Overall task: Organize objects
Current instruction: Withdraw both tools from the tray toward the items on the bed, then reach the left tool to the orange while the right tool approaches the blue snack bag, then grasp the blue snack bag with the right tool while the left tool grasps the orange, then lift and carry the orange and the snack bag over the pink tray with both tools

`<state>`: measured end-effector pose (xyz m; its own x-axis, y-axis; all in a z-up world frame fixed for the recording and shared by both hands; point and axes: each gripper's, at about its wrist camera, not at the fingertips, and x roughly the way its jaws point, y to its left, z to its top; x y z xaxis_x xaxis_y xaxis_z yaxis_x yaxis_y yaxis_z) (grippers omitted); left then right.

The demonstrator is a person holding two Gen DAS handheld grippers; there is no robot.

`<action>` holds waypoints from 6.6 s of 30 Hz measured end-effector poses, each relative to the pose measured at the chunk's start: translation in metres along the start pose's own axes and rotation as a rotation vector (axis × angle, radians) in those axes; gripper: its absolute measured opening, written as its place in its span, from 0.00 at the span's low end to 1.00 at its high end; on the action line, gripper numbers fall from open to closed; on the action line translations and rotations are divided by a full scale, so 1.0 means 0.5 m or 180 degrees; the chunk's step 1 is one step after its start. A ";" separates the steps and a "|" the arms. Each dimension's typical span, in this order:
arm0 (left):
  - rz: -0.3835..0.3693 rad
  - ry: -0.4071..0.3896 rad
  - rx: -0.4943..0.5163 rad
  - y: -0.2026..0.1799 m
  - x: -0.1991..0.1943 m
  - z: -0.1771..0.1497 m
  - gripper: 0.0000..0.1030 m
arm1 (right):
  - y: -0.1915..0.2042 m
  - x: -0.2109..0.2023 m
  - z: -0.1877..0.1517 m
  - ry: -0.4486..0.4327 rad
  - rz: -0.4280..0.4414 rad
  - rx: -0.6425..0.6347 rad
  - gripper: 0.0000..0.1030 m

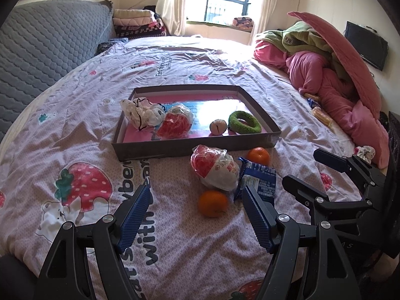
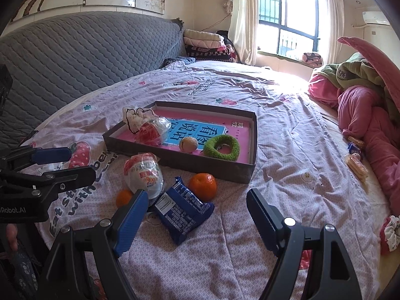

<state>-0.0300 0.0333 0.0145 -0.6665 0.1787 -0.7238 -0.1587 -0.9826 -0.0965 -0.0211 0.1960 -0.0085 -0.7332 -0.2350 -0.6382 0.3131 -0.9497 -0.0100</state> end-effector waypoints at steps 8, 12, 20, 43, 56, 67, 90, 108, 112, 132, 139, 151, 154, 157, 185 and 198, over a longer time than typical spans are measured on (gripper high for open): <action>0.0049 0.0187 0.0144 -0.011 0.020 -0.019 0.75 | 0.007 0.021 -0.023 0.0276 0.0029 -0.0071 0.78; 0.0011 0.0307 0.0125 -0.010 0.034 -0.026 0.75 | 0.011 0.030 -0.032 0.0371 0.0014 -0.0118 0.78; 0.0040 0.0445 0.0161 -0.012 0.058 -0.037 0.75 | 0.017 0.043 -0.042 0.0489 0.0011 -0.0191 0.78; -0.0153 0.0661 0.0093 -0.018 0.138 -0.049 0.75 | -0.005 0.106 -0.034 0.0700 0.0129 -0.0306 0.78; 0.0007 0.0601 0.0063 -0.008 0.177 -0.033 0.75 | -0.024 0.123 -0.023 0.0789 0.0290 -0.0287 0.78; -0.0117 0.0533 -0.0036 0.025 0.181 -0.024 0.73 | 0.008 0.141 -0.027 0.0840 0.0357 -0.0493 0.78; -0.0116 0.0519 0.0018 0.019 0.215 -0.014 0.73 | 0.033 0.152 -0.035 0.0834 0.0526 -0.0445 0.55; -0.0275 0.0450 -0.0055 0.026 0.195 -0.012 0.37 | -0.011 0.128 -0.033 0.0693 0.0764 0.0165 0.53; -0.0234 0.0409 -0.0048 0.029 0.186 -0.015 0.37 | -0.016 0.117 -0.027 0.0581 0.0797 0.0205 0.53; -0.0147 0.0190 -0.0160 0.054 0.115 -0.002 0.37 | -0.028 0.066 -0.004 0.0157 0.0779 0.0319 0.53; -0.0140 0.0093 -0.0164 0.050 0.093 0.006 0.37 | -0.029 0.050 -0.002 0.0065 0.0754 0.0334 0.53; -0.0130 -0.0236 -0.0260 0.064 0.059 0.041 0.37 | -0.018 -0.011 0.026 -0.0510 0.0526 0.0220 0.53; -0.0120 -0.0286 -0.0251 0.065 0.059 0.054 0.37 | -0.016 -0.018 0.033 -0.0596 0.0488 0.0197 0.53; -0.0101 -0.0326 -0.0246 0.068 0.062 0.067 0.37 | -0.019 -0.017 0.039 -0.0616 0.0506 0.0224 0.53; -0.0170 -0.0539 -0.0170 0.119 0.104 0.188 0.37 | -0.031 0.038 0.125 -0.0732 0.0178 0.0055 0.54; -0.0031 -0.0646 -0.0188 0.172 0.128 0.240 0.37 | -0.022 0.065 0.167 -0.0808 0.0212 0.0000 0.54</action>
<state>-0.1739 -0.0340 0.0419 -0.7992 0.1888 -0.5707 -0.1269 -0.9810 -0.1468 -0.0987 0.1815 0.0352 -0.8390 -0.3414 -0.4237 0.3657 -0.9304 0.0256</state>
